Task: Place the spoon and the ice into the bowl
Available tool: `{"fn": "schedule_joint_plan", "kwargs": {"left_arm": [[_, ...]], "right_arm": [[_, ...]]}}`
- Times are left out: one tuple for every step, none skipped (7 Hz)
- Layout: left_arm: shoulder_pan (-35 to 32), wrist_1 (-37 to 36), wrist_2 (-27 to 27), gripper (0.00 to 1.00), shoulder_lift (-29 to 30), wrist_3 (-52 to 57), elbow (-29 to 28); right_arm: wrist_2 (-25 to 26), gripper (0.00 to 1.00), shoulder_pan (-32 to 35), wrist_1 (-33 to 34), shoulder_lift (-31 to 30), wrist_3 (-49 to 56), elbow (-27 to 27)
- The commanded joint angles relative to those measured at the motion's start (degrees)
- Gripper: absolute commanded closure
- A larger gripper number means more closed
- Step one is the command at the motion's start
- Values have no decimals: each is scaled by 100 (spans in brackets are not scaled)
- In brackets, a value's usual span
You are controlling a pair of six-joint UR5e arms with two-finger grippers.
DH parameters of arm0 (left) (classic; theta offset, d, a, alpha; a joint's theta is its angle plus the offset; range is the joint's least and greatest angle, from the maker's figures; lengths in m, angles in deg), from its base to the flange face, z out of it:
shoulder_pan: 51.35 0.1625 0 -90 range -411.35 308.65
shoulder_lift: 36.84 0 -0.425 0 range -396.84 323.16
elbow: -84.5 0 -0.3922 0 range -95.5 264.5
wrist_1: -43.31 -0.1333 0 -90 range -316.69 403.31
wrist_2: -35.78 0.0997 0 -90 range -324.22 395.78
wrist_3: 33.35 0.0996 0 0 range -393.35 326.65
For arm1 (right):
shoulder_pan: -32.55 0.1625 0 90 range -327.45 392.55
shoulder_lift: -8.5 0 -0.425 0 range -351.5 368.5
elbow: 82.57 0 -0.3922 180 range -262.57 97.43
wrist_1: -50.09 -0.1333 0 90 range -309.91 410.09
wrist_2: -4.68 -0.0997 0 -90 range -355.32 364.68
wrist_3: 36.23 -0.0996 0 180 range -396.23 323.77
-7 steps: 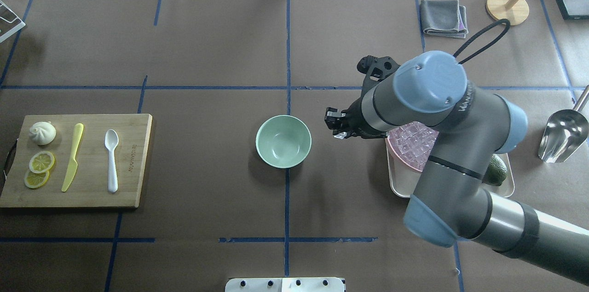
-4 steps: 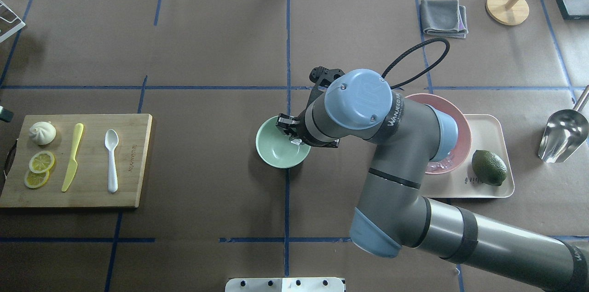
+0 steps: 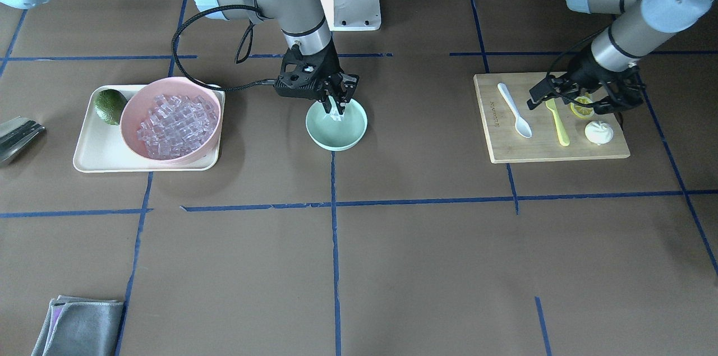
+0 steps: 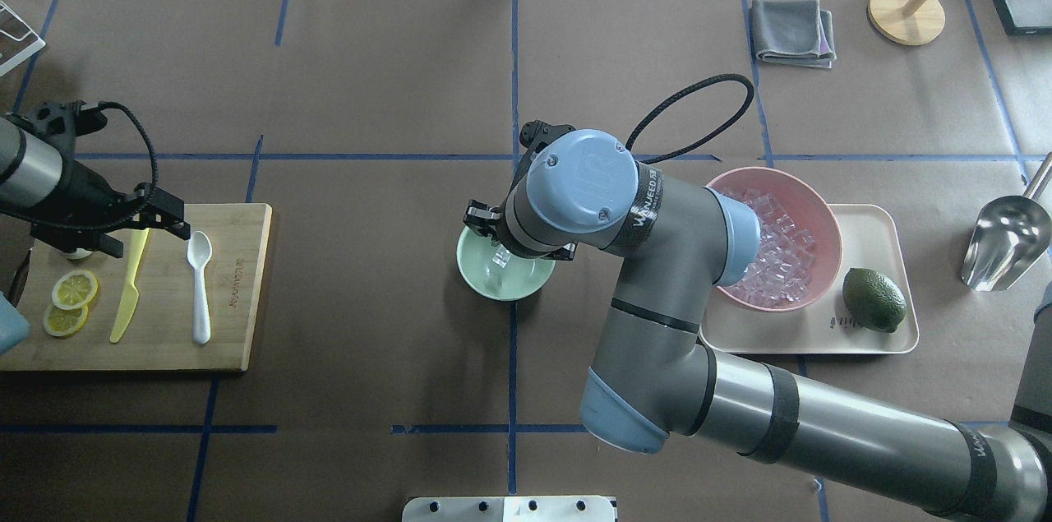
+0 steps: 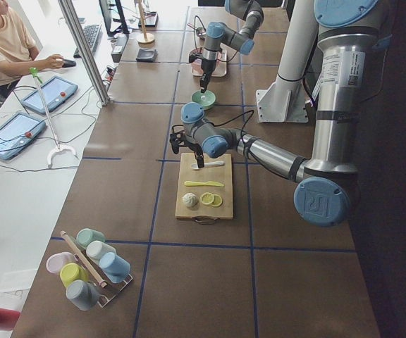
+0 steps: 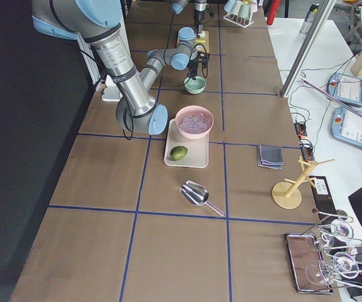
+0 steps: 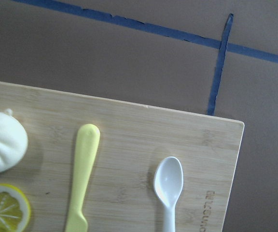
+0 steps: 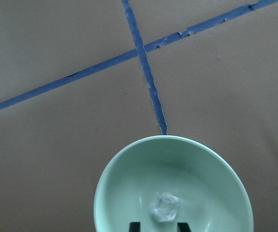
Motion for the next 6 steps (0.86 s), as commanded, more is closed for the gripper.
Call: {"fn": "schedule_joint_plan", "kwargs": {"left_arm": [[600,7,649,0,60,-614,-89],[715,7,669,1,51,-615,-142],[856,7,817,4,86,-597,-255],[1005,-2,1001,12,95,-606,-256],[1006,-2,994,34,86,-597,-230],[998,-2,977,71,60,-545,-221]], "right_arm": [[-17,0,12,-4,-8,9,131],[-121,0,116,65,-191,9,489],[-609,0,431,66,-776,18,1032],[-1267,0,930,66,-1321,262,1464],[-1691,0,1283,66,-1579,656,1633],[-1713,0,1304,66,-1669,686,1661]]}}
